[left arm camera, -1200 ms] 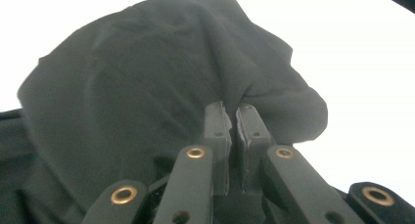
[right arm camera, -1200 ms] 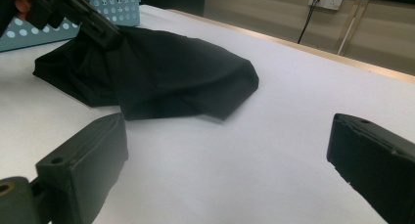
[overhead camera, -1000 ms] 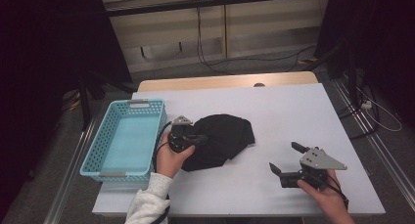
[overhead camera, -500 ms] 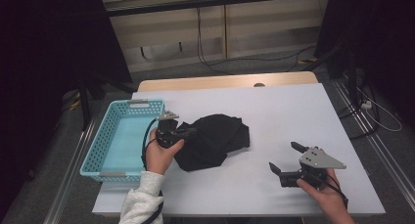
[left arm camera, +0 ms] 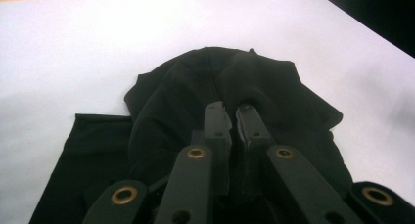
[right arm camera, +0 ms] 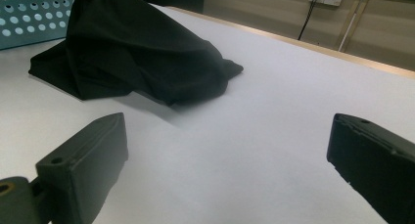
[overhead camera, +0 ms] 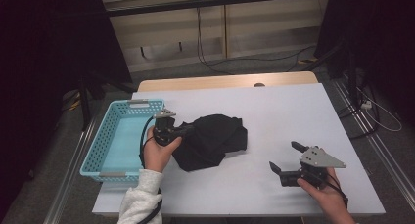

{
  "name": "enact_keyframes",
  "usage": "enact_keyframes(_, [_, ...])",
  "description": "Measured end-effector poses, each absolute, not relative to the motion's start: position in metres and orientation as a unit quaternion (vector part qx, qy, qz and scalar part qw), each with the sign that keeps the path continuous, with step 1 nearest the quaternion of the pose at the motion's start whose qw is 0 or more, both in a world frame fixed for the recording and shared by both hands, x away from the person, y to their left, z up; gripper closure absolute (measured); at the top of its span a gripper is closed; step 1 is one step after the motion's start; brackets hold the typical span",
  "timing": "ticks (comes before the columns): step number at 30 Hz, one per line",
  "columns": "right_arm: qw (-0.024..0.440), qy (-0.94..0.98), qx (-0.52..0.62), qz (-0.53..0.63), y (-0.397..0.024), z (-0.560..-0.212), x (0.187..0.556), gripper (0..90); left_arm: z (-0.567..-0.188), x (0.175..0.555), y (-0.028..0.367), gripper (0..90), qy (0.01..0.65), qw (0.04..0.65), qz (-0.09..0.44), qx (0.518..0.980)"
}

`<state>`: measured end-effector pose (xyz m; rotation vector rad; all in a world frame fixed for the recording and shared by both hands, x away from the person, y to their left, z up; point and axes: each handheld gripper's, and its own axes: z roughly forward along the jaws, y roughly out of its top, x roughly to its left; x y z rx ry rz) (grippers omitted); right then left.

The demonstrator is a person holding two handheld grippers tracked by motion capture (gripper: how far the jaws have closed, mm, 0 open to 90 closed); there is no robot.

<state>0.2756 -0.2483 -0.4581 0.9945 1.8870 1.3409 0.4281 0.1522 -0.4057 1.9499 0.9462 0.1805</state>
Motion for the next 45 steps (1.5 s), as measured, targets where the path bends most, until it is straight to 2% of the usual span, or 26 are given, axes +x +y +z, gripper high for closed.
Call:
enact_keyframes(18, [0.302,0.718,0.371,0.506,-0.244,-0.458,0.279,0.9,-0.411,0.429,0.146,84.2,0.382,0.458,0.082,0.799])
enact_keyframes(21, [0.305,0.717,0.371,0.506,-0.245,-0.457,0.279,0.9,-0.412,0.428,0.143,75.9,0.377,0.454,0.085,0.803])
enact_keyframes(22, [0.305,0.716,0.371,0.507,-0.245,-0.457,0.279,0.9,-0.412,0.428,0.141,75.9,0.374,0.457,0.079,0.803])
enact_keyframes(24, [0.305,0.716,0.372,0.506,-0.245,-0.457,0.279,0.8,-0.411,0.426,0.138,65.2,0.373,0.46,0.078,0.802])
enact_keyframes(26, [0.302,0.717,0.372,0.507,-0.244,-0.457,0.279,0.9,-0.41,0.424,0.135,59.3,0.37,0.463,0.077,0.801])
enact_keyframes(28, [0.303,0.718,0.371,0.505,-0.244,-0.458,0.279,0.9,-0.408,0.422,0.133,49.7,0.368,0.466,0.081,0.8])
enact_keyframes(33, [0.305,0.717,0.37,0.506,-0.242,-0.456,0.279,0.9,-0.405,0.417,0.126,39.6,0.356,0.466,0.087,0.806])
enact_keyframes(40, [0.305,0.72,0.369,0.503,-0.24,-0.456,0.279,0.9,-0.401,0.406,0.11,35.6,0.322,0.459,0.095,0.823])
enact_keyframes(45, [0.303,0.719,0.374,0.502,-0.238,-0.456,0.282,0.9,-0.413,0.4,0.091,33.5,0.301,0.44,0.081,0.842])
